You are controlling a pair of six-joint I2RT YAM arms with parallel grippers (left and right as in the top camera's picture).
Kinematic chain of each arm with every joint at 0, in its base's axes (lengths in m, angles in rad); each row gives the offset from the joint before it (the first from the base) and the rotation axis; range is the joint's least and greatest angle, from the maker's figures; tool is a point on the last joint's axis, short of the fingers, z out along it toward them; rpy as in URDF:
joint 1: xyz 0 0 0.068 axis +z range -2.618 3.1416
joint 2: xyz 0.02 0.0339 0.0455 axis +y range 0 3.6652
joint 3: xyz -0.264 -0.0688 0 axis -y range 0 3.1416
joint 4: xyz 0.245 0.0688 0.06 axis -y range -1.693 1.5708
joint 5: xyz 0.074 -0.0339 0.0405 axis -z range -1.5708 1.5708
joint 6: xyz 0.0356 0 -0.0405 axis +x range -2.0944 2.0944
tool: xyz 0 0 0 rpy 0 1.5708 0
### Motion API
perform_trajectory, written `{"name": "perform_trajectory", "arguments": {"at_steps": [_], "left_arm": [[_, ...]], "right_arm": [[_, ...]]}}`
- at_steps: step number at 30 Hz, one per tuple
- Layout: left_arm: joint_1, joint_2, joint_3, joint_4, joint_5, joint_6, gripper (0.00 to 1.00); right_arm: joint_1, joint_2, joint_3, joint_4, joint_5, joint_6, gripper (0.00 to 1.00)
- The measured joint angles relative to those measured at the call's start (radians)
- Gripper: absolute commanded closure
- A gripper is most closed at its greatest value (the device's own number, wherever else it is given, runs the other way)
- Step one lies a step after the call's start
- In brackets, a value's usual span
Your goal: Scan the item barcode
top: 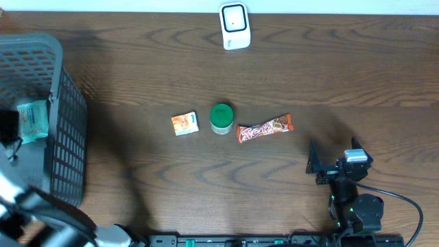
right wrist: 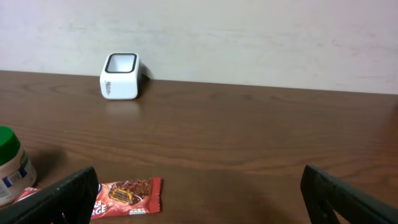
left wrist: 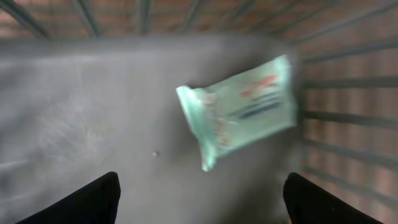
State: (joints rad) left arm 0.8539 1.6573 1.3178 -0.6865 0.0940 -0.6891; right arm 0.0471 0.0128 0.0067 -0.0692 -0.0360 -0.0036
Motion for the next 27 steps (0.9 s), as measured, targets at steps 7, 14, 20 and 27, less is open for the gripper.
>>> {"name": "perform_trajectory", "arguments": {"at_steps": [7,14,20,27], "left_arm": [[-0.010,0.202,-0.003,0.074,0.002,-0.026,0.14],[-0.058,0.278,-0.002,0.159,-0.002,-0.044,0.13],[-0.097,0.304,0.016,0.232,-0.021,-0.065,0.13],[-0.119,0.343,0.031,0.321,-0.023,-0.080,0.87]], "right_arm": [[0.000,0.000,0.000,0.000,0.000,0.000,0.01],[0.000,0.000,0.000,0.000,0.000,0.000,0.01],[0.000,0.000,0.000,0.000,0.000,0.000,0.01],[0.000,0.000,0.000,0.000,0.000,0.000,0.01]]}}
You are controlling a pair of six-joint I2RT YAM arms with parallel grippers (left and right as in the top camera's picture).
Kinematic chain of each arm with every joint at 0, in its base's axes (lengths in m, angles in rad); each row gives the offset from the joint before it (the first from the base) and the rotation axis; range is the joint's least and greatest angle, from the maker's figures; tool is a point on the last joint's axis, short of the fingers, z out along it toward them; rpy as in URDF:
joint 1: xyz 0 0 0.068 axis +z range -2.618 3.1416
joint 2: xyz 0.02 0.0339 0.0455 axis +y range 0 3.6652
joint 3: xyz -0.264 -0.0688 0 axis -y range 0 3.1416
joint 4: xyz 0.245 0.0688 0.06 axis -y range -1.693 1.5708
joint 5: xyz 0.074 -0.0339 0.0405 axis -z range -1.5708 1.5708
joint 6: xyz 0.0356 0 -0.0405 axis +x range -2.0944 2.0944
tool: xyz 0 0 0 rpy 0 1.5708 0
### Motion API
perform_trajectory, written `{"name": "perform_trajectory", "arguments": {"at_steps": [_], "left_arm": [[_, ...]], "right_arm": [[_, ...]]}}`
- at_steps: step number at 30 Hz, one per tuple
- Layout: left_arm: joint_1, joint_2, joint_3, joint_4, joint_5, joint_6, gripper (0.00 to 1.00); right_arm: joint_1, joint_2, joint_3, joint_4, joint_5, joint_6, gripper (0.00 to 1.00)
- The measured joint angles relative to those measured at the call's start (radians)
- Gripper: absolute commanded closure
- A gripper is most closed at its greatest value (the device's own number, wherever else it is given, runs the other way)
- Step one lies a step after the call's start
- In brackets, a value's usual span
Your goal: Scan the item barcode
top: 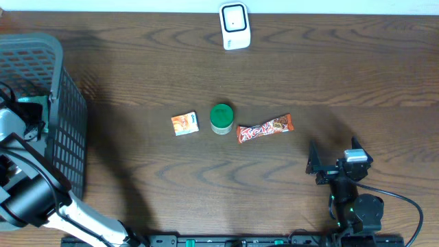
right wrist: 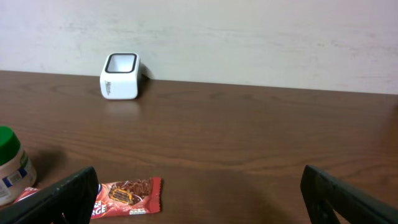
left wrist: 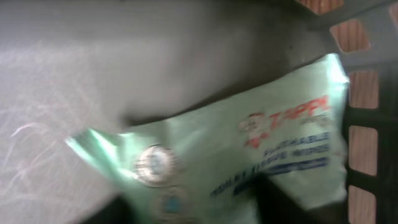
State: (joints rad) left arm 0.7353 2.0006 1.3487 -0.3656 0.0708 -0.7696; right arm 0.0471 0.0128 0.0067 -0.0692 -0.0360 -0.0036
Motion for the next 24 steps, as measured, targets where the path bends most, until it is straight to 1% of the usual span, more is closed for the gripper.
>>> {"name": "perform_trajectory", "arguments": {"at_steps": [1,6,9,12,15,19,24], "left_arm": [[0.000,0.003,0.000,0.006,0.003,-0.005,0.93],[0.003,0.000,0.006,0.011,0.007,-0.011,0.93],[0.005,-0.002,0.006,0.008,0.018,0.008,0.93],[0.005,-0.024,0.000,-0.032,0.041,0.022,0.93],[0.004,-0.082,-0.029,-0.095,0.063,0.036,0.93],[0.030,-0.273,-0.060,-0.168,0.082,0.042,0.93],[0.089,-0.608,-0.049,-0.234,0.081,0.041,0.93]], "right_arm": [[0.000,0.000,0.000,0.000,0.000,0.000,0.01],[0.000,0.000,0.000,0.000,0.000,0.000,0.01],[0.000,0.000,0.000,0.000,0.000,0.000,0.01],[0.000,0.000,0.000,0.000,0.000,0.000,0.01],[0.000,0.000,0.000,0.000,0.000,0.000,0.01],[0.000,0.000,0.000,0.000,0.000,0.000,0.01],[0.000,0.000,0.000,0.000,0.000,0.000,0.01]]}}
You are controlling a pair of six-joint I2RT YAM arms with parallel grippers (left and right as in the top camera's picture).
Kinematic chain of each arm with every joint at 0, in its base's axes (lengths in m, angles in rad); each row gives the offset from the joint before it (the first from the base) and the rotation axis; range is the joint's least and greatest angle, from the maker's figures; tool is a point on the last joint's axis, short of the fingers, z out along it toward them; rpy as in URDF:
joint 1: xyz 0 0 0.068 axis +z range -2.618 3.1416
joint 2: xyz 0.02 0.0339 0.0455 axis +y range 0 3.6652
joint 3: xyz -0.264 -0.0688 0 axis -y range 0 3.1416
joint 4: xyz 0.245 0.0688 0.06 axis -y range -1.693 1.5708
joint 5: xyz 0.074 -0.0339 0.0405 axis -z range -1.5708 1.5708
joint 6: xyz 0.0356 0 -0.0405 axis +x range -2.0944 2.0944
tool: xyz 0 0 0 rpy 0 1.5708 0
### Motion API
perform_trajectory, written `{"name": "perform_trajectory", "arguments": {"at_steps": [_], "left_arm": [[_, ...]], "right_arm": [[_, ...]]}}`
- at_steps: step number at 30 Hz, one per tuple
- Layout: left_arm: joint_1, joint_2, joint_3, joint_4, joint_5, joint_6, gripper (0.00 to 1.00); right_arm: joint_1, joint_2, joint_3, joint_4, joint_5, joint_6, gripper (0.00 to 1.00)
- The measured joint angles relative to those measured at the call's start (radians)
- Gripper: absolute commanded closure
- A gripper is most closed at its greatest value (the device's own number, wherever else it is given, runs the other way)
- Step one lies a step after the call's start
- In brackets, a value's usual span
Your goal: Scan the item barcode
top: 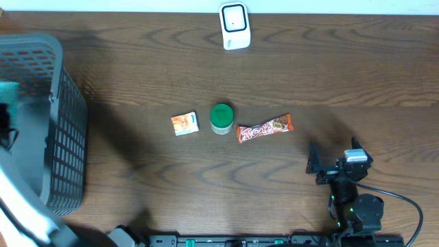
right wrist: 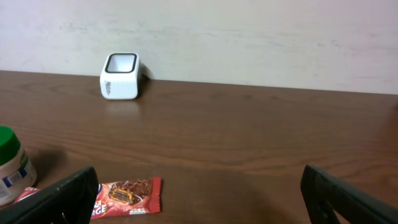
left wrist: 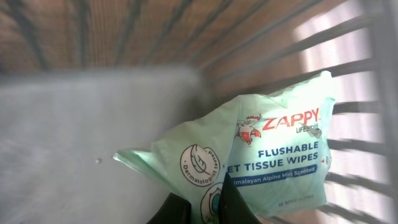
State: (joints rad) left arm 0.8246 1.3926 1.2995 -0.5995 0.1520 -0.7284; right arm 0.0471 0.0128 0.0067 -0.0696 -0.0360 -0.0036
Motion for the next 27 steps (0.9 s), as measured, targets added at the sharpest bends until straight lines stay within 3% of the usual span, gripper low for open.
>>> {"name": "perform_trajectory", "arguments": {"at_steps": [4,9,12,16,21,27], "left_arm": [[0.005,-0.208,0.007,-0.050,0.047,-0.001,0.93],[-0.109,-0.363,0.007,-0.056,0.315,0.002,0.93],[-0.318,-0.406,0.007,-0.059,0.421,0.035,0.93],[-0.681,-0.409,0.007,-0.063,0.443,0.095,0.93],[-1.170,-0.263,0.009,0.014,0.235,0.140,0.93],[-1.421,0.077,0.008,0.237,0.106,0.154,0.93]], "right_arm": [[0.000,0.000,0.000,0.000,0.000,0.000,0.01],[0.000,0.000,0.000,0.001,0.000,0.000,0.01],[0.000,0.000,0.000,0.000,0.000,0.000,0.01],[0.000,0.000,0.000,0.001,0.000,0.000,0.01],[0.000,0.000,0.000,0.001,0.003,0.000,0.01],[0.000,0.000,0.000,0.000,0.003,0.000,0.01]]}}
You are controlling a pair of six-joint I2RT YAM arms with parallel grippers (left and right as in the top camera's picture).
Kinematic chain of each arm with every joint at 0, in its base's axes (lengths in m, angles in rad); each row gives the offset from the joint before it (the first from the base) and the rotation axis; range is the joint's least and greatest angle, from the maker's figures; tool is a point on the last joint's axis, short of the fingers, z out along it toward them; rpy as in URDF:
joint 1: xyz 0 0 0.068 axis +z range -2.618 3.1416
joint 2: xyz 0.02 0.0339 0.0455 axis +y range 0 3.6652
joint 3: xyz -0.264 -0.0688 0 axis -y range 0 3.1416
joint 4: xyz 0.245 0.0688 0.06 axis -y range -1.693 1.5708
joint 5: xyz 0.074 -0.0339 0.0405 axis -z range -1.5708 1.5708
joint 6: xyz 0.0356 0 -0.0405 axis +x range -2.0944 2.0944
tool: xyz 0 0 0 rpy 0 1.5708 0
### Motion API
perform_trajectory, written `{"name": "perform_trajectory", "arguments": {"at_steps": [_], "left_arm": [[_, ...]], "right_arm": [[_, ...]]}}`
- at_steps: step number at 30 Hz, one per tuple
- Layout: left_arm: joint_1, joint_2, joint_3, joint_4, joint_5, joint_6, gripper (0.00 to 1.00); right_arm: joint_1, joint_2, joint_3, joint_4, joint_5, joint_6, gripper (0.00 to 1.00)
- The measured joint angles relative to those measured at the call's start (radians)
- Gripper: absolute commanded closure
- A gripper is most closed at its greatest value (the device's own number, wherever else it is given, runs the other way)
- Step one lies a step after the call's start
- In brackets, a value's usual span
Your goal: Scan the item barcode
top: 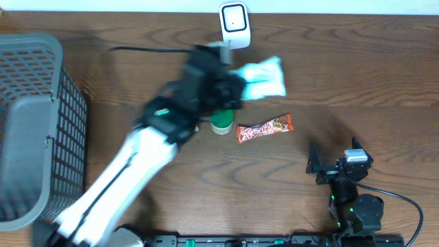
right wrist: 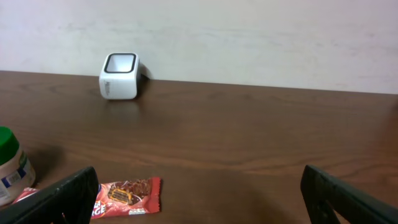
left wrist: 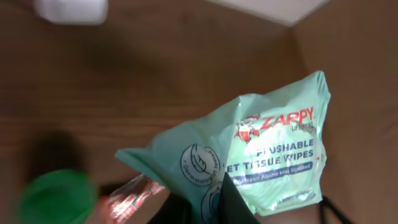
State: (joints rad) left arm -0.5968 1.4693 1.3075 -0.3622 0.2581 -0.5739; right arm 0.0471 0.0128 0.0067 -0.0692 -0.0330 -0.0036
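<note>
A mint-green pack of flushable wipes (top: 263, 77) hangs above the table, just in front of and to the right of the white scanner (top: 234, 26). My left gripper (top: 233, 88) is shut on the pack's lower edge. In the left wrist view the pack (left wrist: 273, 149) fills the centre, printed side towards the camera, with the left gripper (left wrist: 208, 204) pinching it and the scanner (left wrist: 69, 9) blurred at the top left. My right gripper (top: 317, 165) rests open near the front right edge, and between the right gripper (right wrist: 205, 199) fingers there is nothing. No barcode shows.
A green-lidded jar (top: 221, 124) and a red candy bar (top: 265, 127) lie mid-table below the pack; my left arm hides the spot left of the jar. A grey mesh basket (top: 68, 137) stands at the left edge. From the right wrist: scanner (right wrist: 119, 76), bar (right wrist: 127, 194).
My left gripper was inside the basket holding the wipes pack; it is now over mid-table near the scanner, still shut on the pack. The basket holds nothing visible. The right arm is unchanged.
At first my left gripper was open above the wipes pack lying in the basket. Then it was down close on the pack. Then it was shut on the pack inside the basket. Now the pack is out and held beside the scanner.
</note>
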Motion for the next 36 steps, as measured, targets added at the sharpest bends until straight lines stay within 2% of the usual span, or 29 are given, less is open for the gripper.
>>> {"name": "perform_trajectory", "arguments": {"at_steps": [8,15,19,25,36], "left_arm": [[-0.177,0.383,0.000,0.266,0.003,0.003,0.93],[-0.234,0.563,-0.002,0.449,0.106,0.000,0.93],[-0.257,0.616,-0.002,0.438,0.132,-0.029,0.93],[-0.261,0.641,-0.003,0.311,0.119,-0.097,0.92],[-0.234,0.625,0.017,0.240,-0.121,-0.298,0.93]], "right_arm": [[0.000,0.000,0.000,0.000,0.000,0.000,0.01],[0.000,0.000,0.000,0.000,0.000,0.000,0.01],[0.000,0.000,0.000,0.000,0.000,0.000,0.01],[0.000,0.000,0.000,0.000,0.000,0.000,0.01],[0.000,0.000,0.000,0.000,0.000,0.000,0.01]]}}
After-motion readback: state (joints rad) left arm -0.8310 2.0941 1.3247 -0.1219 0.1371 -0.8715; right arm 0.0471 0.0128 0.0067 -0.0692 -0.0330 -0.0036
